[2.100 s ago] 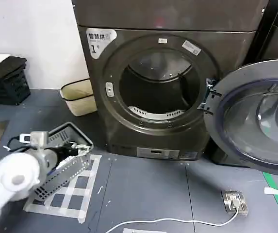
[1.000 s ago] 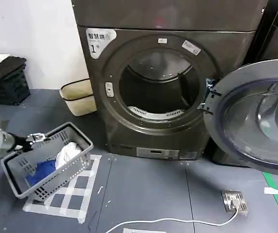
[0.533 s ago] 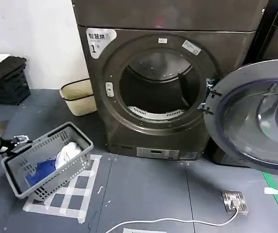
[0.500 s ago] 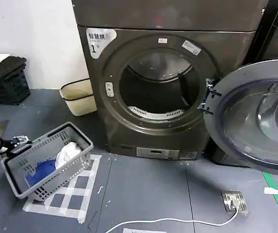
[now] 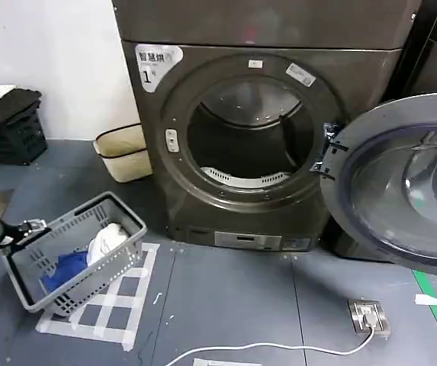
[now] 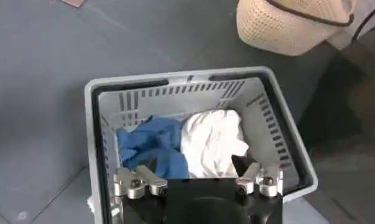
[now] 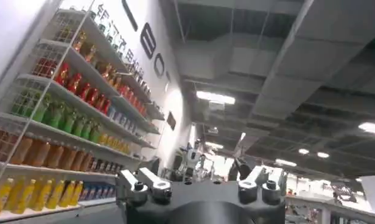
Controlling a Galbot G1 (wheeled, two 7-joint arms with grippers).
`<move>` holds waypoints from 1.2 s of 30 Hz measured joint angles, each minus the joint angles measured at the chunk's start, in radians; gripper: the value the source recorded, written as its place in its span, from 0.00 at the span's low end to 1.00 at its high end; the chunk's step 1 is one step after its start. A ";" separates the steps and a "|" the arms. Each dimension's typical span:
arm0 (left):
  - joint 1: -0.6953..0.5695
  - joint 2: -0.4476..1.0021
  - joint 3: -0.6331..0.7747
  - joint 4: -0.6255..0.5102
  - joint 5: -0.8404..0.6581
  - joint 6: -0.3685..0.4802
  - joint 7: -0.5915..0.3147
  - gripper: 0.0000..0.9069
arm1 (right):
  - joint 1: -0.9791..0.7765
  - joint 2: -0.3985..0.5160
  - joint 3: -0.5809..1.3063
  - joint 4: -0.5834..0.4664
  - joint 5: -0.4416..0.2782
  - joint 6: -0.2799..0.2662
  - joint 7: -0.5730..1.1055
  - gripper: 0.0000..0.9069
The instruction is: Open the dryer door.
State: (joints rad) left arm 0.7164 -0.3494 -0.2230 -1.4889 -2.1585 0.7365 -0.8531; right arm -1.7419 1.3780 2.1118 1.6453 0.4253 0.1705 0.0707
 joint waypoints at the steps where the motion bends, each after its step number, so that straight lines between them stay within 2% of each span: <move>1: 0.002 0.002 0.002 -0.002 0.003 0.000 0.000 1.00 | -0.002 0.000 0.003 -0.003 0.000 0.004 0.000 1.00; 15: 0.022 0.016 0.020 -0.035 0.020 0.000 0.000 1.00 | -0.002 0.010 0.004 -0.003 -0.001 0.024 -0.004 1.00; 36: 0.020 0.014 0.018 -0.030 0.014 0.000 0.000 1.00 | 0.001 0.014 0.005 0.012 0.000 0.023 -0.014 1.00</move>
State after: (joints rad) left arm 0.7365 -0.3354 -0.2049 -1.5194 -2.1444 0.7364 -0.8529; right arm -1.7409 1.3917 2.1168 1.6571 0.4252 0.1937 0.0570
